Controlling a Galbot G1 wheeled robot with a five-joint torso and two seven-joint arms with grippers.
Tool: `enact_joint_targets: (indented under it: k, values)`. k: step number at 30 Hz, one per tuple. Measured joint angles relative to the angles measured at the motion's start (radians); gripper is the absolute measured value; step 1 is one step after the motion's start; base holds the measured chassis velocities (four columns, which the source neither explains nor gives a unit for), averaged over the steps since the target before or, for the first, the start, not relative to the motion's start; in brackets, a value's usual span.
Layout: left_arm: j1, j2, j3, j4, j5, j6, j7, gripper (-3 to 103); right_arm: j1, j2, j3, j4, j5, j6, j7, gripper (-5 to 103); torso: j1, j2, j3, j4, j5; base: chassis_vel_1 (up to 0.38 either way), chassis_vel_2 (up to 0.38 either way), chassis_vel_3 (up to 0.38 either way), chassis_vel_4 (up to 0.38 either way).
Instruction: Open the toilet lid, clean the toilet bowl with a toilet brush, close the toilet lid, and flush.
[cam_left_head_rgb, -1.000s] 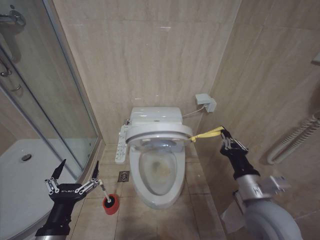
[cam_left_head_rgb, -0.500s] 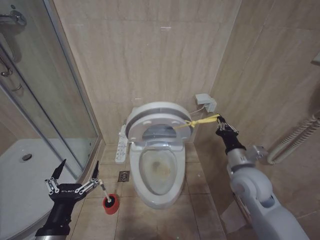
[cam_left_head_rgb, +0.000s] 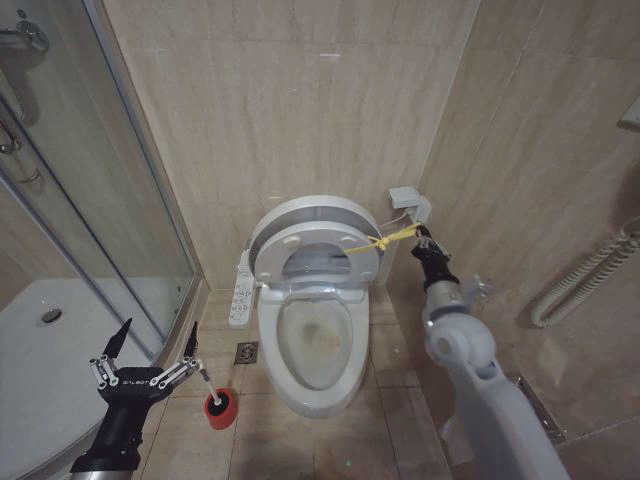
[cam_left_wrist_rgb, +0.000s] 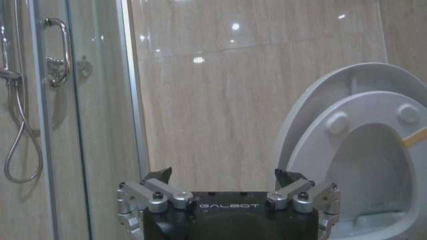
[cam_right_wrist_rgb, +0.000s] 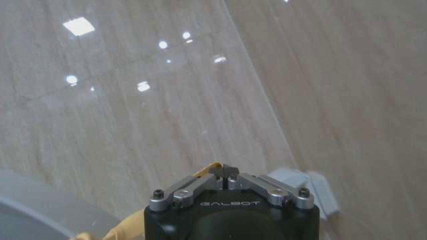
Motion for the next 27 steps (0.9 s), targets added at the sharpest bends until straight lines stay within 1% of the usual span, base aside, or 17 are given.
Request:
enact_joint_targets:
  k: [2,6,11,14,18,20,21,23,24,27]
  values:
    - [0.000,0.000,0.000,0.000,0.000,0.000,0.000,100,0.042,0.018,-0.014,-0.036,-0.023,0.013,-0.017,0,0.000,0.000,0.000,0.0002,-0.0001,0.000,0.000,0.000,0.000]
    - [0.000,0.000,0.000,0.000,0.000,0.000,0.000,100,0.110,0.050,-0.029,-0.091,-0.052,0.023,-0.025,0,0.000,0.000,0.000,0.0003,-0.0001,0.000,0.000,0.000,0.000]
    - [0.000,0.000,0.000,0.000,0.000,0.000,0.000,100,0.182,0.055,-0.037,-0.178,-0.094,0.055,-0.041,0,0.000,0.000,0.000,0.0003,0.0000,0.000,0.000,0.000,0.000]
    - [0.000,0.000,0.000,0.000,0.000,0.000,0.000,100,0.215,0.058,-0.040,-0.219,-0.101,0.068,-0.045,0,0.000,0.000,0.000,0.0003,0.0000,0.000,0.000,0.000,0.000]
    - [0.000,0.000,0.000,0.000,0.000,0.000,0.000,100,0.284,0.089,-0.046,-0.320,-0.130,0.101,-0.052,0,0.000,0.000,0.000,0.0003,0.0000,0.000,0.000,0.000,0.000]
    - [0.000,0.000,0.000,0.000,0.000,0.000,0.000,100,0.350,0.115,-0.079,-0.414,-0.168,0.136,-0.061,0,0.000,0.000,0.000,-0.0001,0.0001,0.000,0.000,0.000,0.000]
    - [0.000,0.000,0.000,0.000,0.000,0.000,0.000,100,0.371,0.124,-0.089,-0.444,-0.177,0.148,-0.062,0,0.000,0.000,0.000,0.0002,0.0000,0.000,0.000,0.000,0.000]
    - [0.000,0.000,0.000,0.000,0.000,0.000,0.000,100,0.388,0.129,-0.097,-0.470,-0.185,0.159,-0.063,0,0.000,0.000,0.000,0.0001,-0.0001,0.000,0.000,0.000,0.000]
    - [0.000,0.000,0.000,0.000,0.000,0.000,0.000,100,0.432,0.141,-0.114,-0.533,-0.204,0.183,-0.065,0,0.000,0.000,0.000,-0.0001,0.0000,0.000,0.000,0.000,0.000]
    - [0.000,0.000,0.000,0.000,0.000,0.000,0.000,100,0.481,0.150,-0.127,-0.592,-0.224,0.200,-0.066,0,0.000,0.000,0.000,0.0004,-0.0001,0.000,0.000,0.000,0.000]
